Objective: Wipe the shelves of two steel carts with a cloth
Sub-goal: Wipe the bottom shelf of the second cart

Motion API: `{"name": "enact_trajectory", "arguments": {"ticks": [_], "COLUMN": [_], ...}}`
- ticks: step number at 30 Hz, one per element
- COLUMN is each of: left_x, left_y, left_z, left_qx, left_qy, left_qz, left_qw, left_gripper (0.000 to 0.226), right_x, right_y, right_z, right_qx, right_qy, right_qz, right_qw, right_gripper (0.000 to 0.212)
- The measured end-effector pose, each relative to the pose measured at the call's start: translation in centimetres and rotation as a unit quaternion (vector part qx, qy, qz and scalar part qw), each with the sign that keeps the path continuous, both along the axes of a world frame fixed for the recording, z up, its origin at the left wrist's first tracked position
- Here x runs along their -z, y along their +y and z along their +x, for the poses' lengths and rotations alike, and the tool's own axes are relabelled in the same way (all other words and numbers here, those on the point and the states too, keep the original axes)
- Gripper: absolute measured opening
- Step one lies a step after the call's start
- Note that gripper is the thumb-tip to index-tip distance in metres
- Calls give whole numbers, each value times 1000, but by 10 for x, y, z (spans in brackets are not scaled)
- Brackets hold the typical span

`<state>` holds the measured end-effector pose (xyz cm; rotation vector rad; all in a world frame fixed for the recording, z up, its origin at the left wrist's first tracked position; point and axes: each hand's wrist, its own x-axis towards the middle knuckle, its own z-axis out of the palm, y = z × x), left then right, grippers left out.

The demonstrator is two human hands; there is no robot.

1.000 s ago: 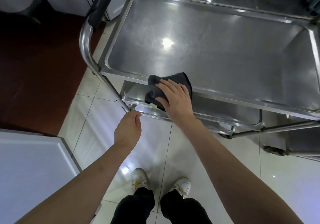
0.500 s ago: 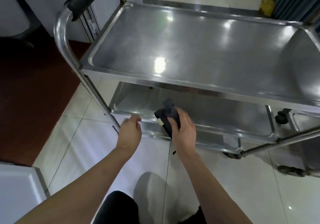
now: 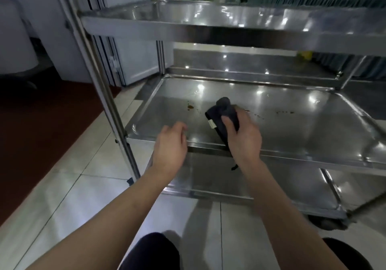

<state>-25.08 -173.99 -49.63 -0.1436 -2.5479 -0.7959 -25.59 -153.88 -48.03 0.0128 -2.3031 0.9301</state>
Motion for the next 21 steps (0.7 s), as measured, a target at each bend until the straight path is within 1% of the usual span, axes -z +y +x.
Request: {"name": "enact_trajectory", "arguments": {"ticks": [2,4,8,13,16,18,21], "left_x": [9,14,22,25,31,35,39], "left_y": [-5,-9,-23,-45,-58,-65,-67], "left_z": [-1,-1,0,-14,-12,-9,-5], "left_qx": [14,12,-11,-23,-38,-34,-14], "left_qy": [46,65,43,31,41,53,67], "left_qz": [-27,-58,-90,-97,-84,-83,-101], "left_qw": [998,996,995,995,995,995,992], "left_gripper": [22,20,16,15,13,12,12], "right_x": [12,18,22,22,24,22,16], "right_y": [-7,-14,-27,-28,-33,-38,-46], "right_z": [-6,-14,-17,-29,-35,-38,-46], "right_qx": [2,8,17,2,-35,-54,-78], "right_qy": [16,7,-28,-116,-207,-274,-318], "right_qz": [32,69,149,188,234,269,303], "right_qw": [999,998,988,975,949,922,895], "right_gripper": [41,42,46,56,64,62,63]}}
